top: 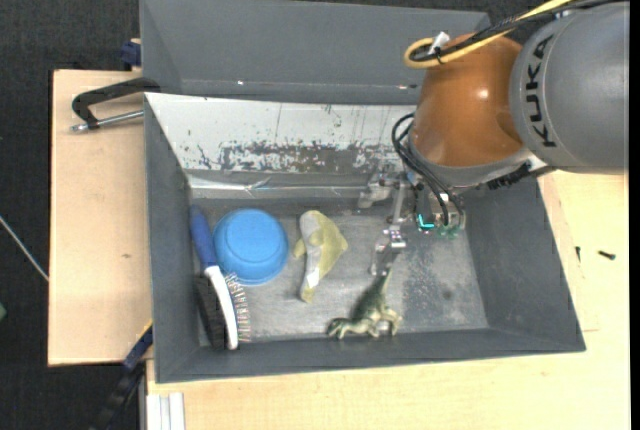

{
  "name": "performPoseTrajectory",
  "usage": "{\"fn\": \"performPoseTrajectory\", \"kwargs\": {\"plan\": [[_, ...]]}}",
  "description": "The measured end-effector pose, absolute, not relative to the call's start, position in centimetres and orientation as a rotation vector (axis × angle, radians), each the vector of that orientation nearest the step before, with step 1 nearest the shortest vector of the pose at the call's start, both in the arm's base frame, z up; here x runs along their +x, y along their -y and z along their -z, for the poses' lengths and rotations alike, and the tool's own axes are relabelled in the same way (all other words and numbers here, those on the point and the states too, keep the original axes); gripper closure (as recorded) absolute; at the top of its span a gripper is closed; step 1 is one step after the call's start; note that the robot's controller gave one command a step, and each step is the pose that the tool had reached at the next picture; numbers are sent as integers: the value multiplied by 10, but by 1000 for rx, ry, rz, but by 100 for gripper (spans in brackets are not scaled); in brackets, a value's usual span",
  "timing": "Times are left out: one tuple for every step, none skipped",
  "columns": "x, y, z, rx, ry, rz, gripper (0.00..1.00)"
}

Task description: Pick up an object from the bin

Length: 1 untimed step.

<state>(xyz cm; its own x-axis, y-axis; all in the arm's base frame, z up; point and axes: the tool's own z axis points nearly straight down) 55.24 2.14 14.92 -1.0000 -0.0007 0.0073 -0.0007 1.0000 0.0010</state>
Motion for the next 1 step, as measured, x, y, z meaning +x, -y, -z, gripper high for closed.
{"fn": "performPoseTrajectory", "kwargs": {"plan": [[598, -80, -73, 361, 3128, 1, 0]]}}
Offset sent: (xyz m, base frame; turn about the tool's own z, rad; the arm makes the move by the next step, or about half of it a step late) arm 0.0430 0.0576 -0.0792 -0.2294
